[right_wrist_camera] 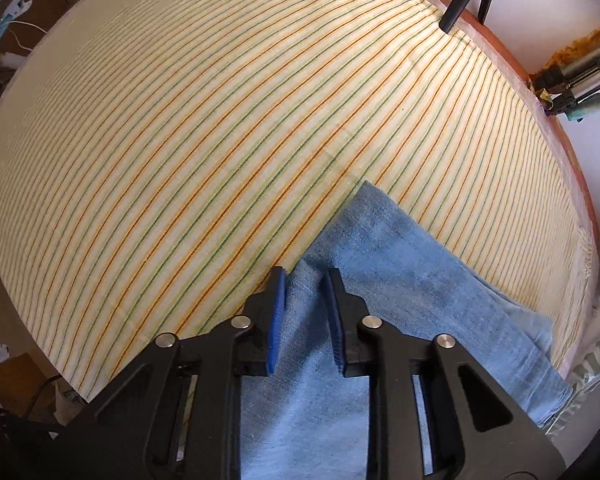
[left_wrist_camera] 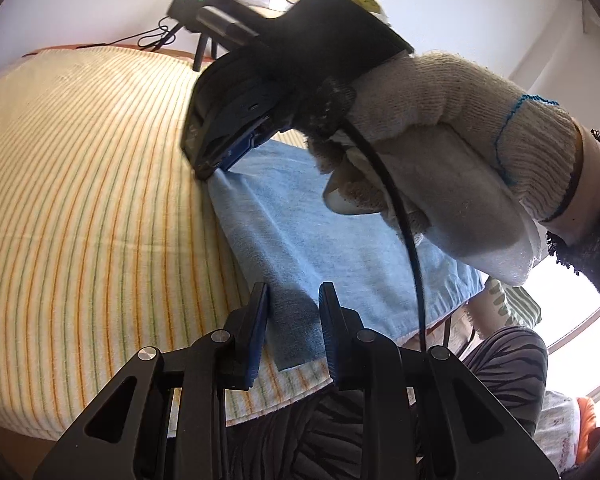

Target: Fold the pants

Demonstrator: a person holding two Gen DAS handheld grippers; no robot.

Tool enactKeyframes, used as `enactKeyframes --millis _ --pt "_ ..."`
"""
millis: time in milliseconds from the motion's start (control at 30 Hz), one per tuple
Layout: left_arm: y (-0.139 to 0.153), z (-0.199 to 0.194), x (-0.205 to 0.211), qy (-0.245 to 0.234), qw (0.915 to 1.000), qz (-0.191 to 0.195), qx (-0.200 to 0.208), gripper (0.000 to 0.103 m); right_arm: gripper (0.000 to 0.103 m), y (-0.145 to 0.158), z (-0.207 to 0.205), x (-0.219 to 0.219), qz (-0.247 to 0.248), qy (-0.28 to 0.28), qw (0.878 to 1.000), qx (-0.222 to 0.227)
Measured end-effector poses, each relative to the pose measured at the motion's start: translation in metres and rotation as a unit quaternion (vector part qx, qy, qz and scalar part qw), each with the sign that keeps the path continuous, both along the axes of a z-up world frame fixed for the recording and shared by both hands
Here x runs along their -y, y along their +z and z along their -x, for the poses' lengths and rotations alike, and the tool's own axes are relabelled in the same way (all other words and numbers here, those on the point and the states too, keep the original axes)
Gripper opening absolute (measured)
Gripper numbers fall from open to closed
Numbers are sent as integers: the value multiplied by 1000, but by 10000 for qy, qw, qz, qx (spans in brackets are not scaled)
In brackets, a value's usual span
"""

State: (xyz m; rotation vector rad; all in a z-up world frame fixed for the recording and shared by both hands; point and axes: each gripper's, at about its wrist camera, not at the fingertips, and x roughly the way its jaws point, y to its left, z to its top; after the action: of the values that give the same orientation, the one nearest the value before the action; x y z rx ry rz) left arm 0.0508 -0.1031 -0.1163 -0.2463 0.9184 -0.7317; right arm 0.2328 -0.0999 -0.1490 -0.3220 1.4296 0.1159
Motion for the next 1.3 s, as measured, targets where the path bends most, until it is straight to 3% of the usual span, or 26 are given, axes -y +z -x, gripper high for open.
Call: enactKeyframes --millis 67,100,300,367,433,600,633,667,700,733,967,1033,1200,1300 --pt "3 -1 -2 59 9999 -61 -96 38 10 4 -1 8 -221 -142 9996 38" --pt "0 -3 -3 112 9998 -87 -153 50 8 6 -2 12 -325 -205 9993 46" --pt "-16 -15 -6 172 9979 181 -595 52 5 16 0 30 -900 -506 9945 189" --pt "-19 -14 -5 221 9970 351 -657 46 5 23 0 38 -1116 -609 9916 237" --pt "-19 -13 -5 316 9965 444 -635 16 4 28 0 43 -1202 -629 9905 237" --pt "-5 -2 5 327 9984 439 -164 11 5 39 -4 48 -1148 -573 9914 241" --pt "-1 0 7 324 9985 429 -85 10 8 41 -4 47 -1126 -589 9917 211" --pt "2 1 9 319 9986 425 -18 10 21 42 -6 47 -1101 -597 9920 137" --pt "4 4 12 301 9986 430 30 10 41 41 -7 47 -1077 -586 9924 79" --pt "7 6 16 287 9986 423 100 10 48 42 -7 45 -1018 -527 9934 53" --pt "24 5 29 153 9985 418 333 10 50 33 1 24 -298 -270 9992 -2" --pt "27 6 32 117 9983 399 398 10 44 30 0 21 -170 -251 9995 -6" --pt "31 6 40 21 9982 401 445 10 12 35 11 31 -148 -248 9996 79" --pt "37 7 50 -115 9982 365 467 9 7 46 15 42 -268 -258 9989 279"
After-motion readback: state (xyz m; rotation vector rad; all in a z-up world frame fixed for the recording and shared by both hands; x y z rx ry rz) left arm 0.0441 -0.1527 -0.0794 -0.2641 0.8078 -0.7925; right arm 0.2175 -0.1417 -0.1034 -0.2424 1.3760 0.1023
